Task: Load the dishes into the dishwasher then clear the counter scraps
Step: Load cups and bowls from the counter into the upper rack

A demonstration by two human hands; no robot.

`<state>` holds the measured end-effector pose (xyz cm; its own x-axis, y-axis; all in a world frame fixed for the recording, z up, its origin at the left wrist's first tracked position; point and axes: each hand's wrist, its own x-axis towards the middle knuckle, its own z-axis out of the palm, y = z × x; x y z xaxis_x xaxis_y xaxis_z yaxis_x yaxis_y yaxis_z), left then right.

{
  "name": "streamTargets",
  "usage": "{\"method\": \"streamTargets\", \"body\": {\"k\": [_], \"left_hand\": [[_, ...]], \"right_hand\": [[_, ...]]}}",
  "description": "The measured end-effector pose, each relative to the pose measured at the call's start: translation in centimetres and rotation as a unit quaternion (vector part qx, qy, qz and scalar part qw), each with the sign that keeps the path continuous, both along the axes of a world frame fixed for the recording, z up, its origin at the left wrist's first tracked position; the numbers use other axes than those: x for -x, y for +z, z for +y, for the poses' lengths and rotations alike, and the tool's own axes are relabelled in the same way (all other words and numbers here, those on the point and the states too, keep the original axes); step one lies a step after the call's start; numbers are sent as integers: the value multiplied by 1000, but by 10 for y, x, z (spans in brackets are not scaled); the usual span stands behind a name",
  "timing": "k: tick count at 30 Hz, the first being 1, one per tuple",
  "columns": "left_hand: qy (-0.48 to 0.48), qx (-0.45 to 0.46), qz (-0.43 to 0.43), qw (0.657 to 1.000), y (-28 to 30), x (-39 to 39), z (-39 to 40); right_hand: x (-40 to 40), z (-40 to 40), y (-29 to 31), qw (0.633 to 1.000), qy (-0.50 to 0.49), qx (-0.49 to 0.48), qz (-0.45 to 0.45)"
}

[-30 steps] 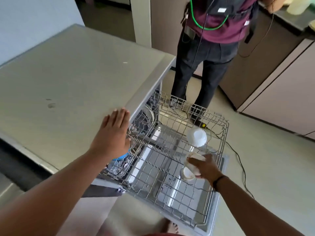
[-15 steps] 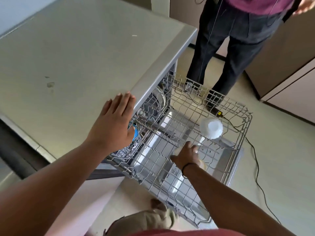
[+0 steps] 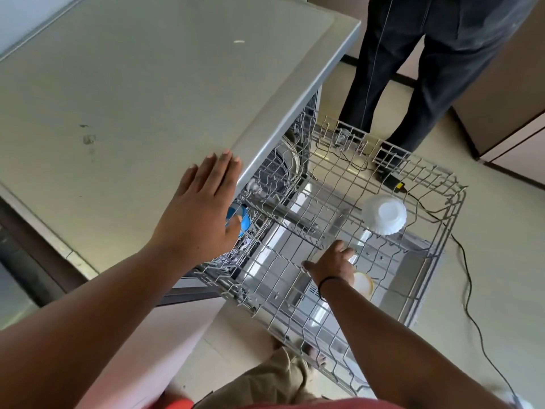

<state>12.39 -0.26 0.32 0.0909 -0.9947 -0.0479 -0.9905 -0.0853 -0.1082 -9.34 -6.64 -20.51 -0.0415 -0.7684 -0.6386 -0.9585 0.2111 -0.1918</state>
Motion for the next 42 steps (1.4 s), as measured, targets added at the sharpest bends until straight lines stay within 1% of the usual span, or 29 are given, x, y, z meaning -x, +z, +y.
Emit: {"method": "streamTargets", "body": {"k": [4, 9, 14, 20, 29, 31, 34, 36, 38, 40, 42], "left_hand": [[1, -4, -4, 1000, -1, 0, -1], [2, -1, -2, 1000, -1, 0, 0], [3, 2, 7, 1000, 0, 0, 0], [6, 4, 14, 1000, -2, -1, 1], [4, 4, 26, 1000, -2, -2, 2], [4, 5, 30, 1000, -1, -2, 2], [2, 8, 33, 999, -1, -2, 2], [4, 10, 33, 999, -2, -2, 2], [4, 12, 33, 999, -3, -1, 3], [4, 14, 35, 999, -2, -1, 3], [7, 14, 42, 999, 0, 0, 5]], "right_hand": [[-1, 3, -2, 1000, 10, 5, 2], [-1, 5, -1, 998, 58, 11, 29], [2, 3, -1, 998, 57, 6, 12], [3, 1, 3, 999, 16, 12, -26], [20, -3, 14, 998, 46, 20, -31], [26, -1, 15, 998, 25, 21, -50], [35, 1, 18, 992, -58, 39, -108], [44, 1, 22, 979, -125, 64, -149], [54, -1, 28, 964, -187, 85, -171], [62, -3, 37, 955, -212, 104, -177], [66, -3, 51, 955, -201, 112, -189]]}}
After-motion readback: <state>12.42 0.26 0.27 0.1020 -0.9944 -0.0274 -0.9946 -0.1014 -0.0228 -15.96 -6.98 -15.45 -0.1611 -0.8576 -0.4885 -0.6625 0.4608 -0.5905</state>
